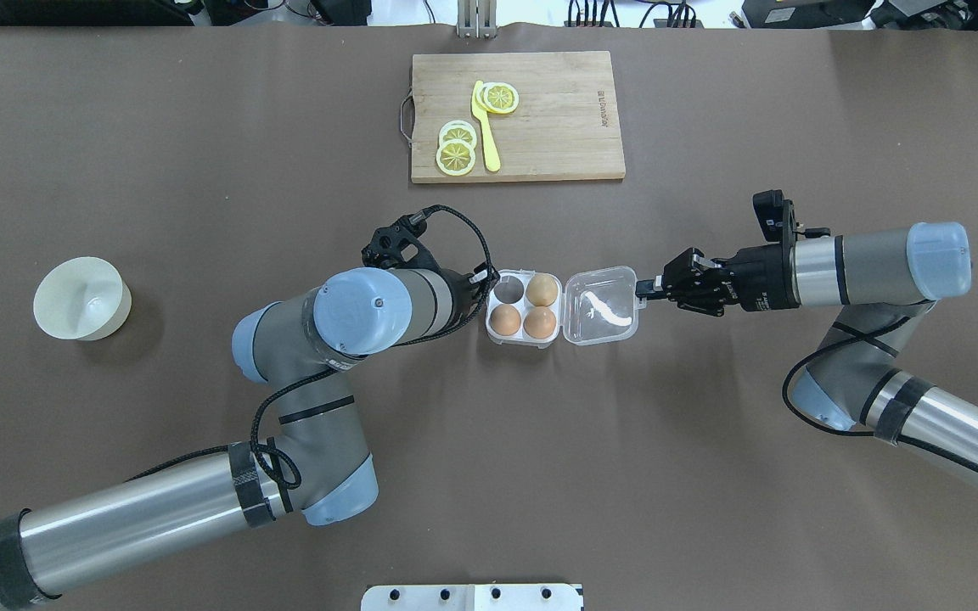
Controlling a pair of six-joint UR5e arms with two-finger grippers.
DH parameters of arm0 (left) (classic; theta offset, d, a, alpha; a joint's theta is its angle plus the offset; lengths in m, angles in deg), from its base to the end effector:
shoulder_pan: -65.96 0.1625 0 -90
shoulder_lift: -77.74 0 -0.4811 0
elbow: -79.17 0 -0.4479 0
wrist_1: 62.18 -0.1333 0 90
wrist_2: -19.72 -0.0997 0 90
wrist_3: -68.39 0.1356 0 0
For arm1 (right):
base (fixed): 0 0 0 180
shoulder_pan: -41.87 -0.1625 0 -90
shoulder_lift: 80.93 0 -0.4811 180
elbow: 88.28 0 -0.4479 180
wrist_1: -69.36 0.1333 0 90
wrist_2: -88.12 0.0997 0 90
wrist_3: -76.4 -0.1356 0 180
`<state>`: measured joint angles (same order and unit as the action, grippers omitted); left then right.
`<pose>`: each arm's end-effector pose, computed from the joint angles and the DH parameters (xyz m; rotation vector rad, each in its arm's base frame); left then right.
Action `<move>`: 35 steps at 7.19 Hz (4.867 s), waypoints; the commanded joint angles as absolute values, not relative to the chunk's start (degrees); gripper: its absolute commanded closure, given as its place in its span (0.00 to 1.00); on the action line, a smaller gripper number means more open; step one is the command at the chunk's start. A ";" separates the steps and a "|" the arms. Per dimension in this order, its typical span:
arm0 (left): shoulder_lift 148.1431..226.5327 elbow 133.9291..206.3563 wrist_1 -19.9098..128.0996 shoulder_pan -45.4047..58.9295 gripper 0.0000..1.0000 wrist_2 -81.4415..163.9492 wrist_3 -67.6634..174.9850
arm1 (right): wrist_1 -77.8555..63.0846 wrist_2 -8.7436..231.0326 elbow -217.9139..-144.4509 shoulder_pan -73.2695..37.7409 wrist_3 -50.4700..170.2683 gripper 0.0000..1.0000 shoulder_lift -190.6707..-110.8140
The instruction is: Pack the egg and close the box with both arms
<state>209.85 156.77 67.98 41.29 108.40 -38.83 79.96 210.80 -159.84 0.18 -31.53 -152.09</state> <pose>0.7366 -0.4884 0.2505 0.1014 1.2412 -0.6506 -0.4800 -0.5080 0.4951 -0.0518 -1.7385 0.2627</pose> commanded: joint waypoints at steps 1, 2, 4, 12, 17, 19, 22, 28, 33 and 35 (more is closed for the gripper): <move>209.93 156.69 67.98 41.52 1.00 108.40 -38.84 | 80.00 210.73 -160.52 -0.06 -31.53 0.97 -152.04; 209.93 156.69 67.98 41.61 1.00 108.40 -39.10 | 80.00 210.73 -160.78 -0.06 -31.53 0.97 -152.04; 210.02 156.69 67.98 41.96 1.00 108.40 -40.15 | 79.91 210.64 -161.83 -0.06 -31.62 0.97 -151.95; 210.99 157.22 68.07 41.96 1.00 108.49 -42.18 | 79.73 210.20 -162.28 0.21 -31.62 0.98 -148.26; 210.72 157.22 68.07 41.88 1.00 108.49 -42.18 | 79.47 209.68 -162.54 0.29 -31.70 0.98 -146.68; 210.46 157.22 68.07 41.96 1.00 108.58 -42.09 | 79.29 208.80 -162.54 0.73 -31.70 0.98 -145.89; 210.37 157.13 68.07 41.96 1.00 108.58 -42.09 | 78.94 205.30 -162.45 3.45 -31.62 0.98 -145.19; 210.37 157.22 68.51 41.88 1.00 108.58 -42.09 | 78.77 204.75 -162.63 4.16 -31.62 0.73 -144.30; 210.37 157.22 68.42 41.88 1.00 108.58 -42.09 | 78.85 204.75 -162.81 4.07 -31.70 0.45 -144.30; 210.37 157.22 68.42 41.88 1.00 108.58 -42.09 | 78.85 204.75 -162.81 4.07 -31.71 0.45 -144.30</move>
